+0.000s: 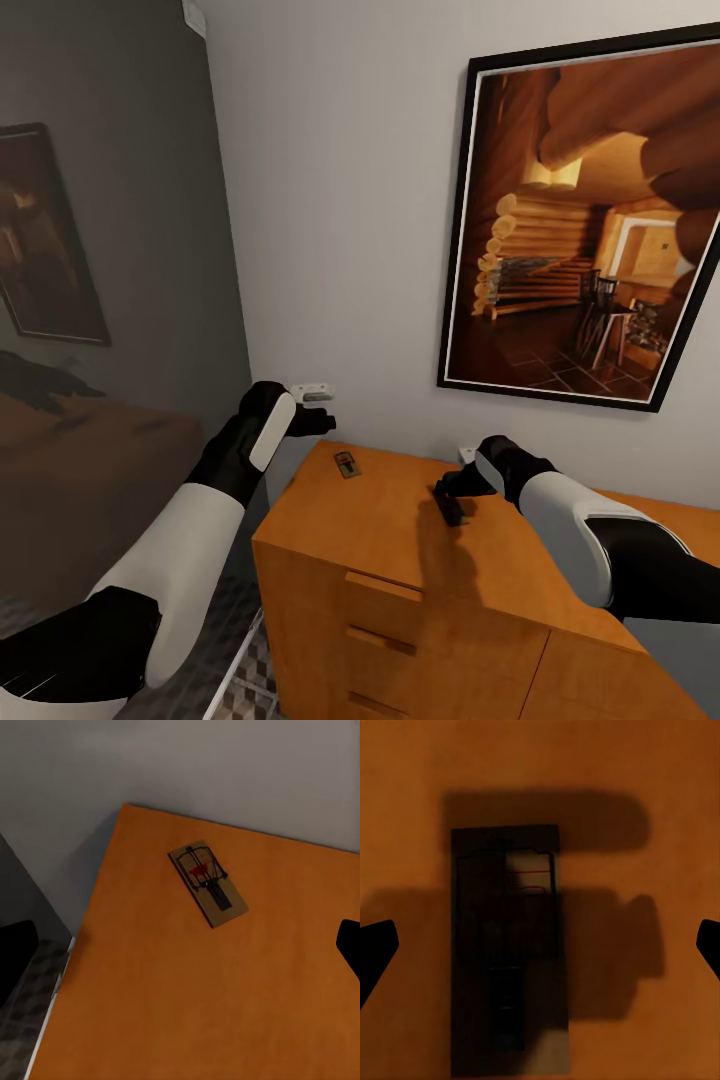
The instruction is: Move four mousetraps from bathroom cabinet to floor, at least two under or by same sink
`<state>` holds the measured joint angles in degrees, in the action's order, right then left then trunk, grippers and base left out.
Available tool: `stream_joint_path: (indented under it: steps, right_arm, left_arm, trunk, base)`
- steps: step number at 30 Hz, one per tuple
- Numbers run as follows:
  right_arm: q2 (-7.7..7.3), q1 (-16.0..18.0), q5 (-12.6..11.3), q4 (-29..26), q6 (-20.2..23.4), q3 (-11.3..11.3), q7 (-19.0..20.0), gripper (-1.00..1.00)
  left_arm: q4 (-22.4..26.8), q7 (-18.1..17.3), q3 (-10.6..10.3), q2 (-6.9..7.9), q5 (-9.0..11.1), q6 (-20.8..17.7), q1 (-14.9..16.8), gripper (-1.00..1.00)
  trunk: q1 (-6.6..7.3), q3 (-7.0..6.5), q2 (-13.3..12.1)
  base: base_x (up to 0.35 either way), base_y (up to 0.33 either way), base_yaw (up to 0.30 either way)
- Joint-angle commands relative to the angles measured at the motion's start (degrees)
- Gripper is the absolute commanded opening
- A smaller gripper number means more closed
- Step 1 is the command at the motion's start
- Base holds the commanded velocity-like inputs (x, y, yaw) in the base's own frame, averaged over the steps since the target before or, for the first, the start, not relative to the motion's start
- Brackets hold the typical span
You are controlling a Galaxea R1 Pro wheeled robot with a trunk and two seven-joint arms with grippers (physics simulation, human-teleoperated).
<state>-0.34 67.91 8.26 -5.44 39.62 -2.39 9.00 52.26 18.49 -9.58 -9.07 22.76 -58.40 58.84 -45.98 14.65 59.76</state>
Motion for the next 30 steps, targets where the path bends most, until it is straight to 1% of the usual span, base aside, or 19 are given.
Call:
stream_joint_path:
  steps: [1, 5, 21, 30]
  right_arm:
    - [-0.01, 0.0, 0.6, -0.1, 0.3, -0.2, 0.4, 1.00]
    - [-0.01, 0.0, 0.6, -0.1, 0.3, -0.2, 0.4, 1.00]
    - [0.03, 0.0, 0.7, -0.1, 1.0, -0.2, 0.4, 1.00]
    - [0.00, 0.0, 0.6, -0.1, 1.3, -0.2, 0.4, 1.00]
  left_arm:
    - [0.0, 0.6, -0.1, 0.01, 0.6, -0.1, 0.0, 1.00]
    - [0.0, 0.6, -0.1, 0.02, 0.6, -0.1, 0.0, 1.00]
    - [0.0, 0.6, -0.1, -0.01, 0.8, -0.2, 0.0, 1.00]
    - [0.0, 0.6, 0.0, 0.01, 0.7, -0.2, 0.0, 1.00]
  trunk:
    - [-0.01, 0.08, 0.1]
    - [-0.01, 0.08, 0.1]
    - [-3.52, 2.95, 6.5]
    - [-3.52, 2.95, 6.5]
  base:
    - [0.000, 0.000, 0.000]
    - [0.000, 0.000, 0.000]
    - [0.000, 0.000, 0.000]
    - [0.000, 0.000, 0.000]
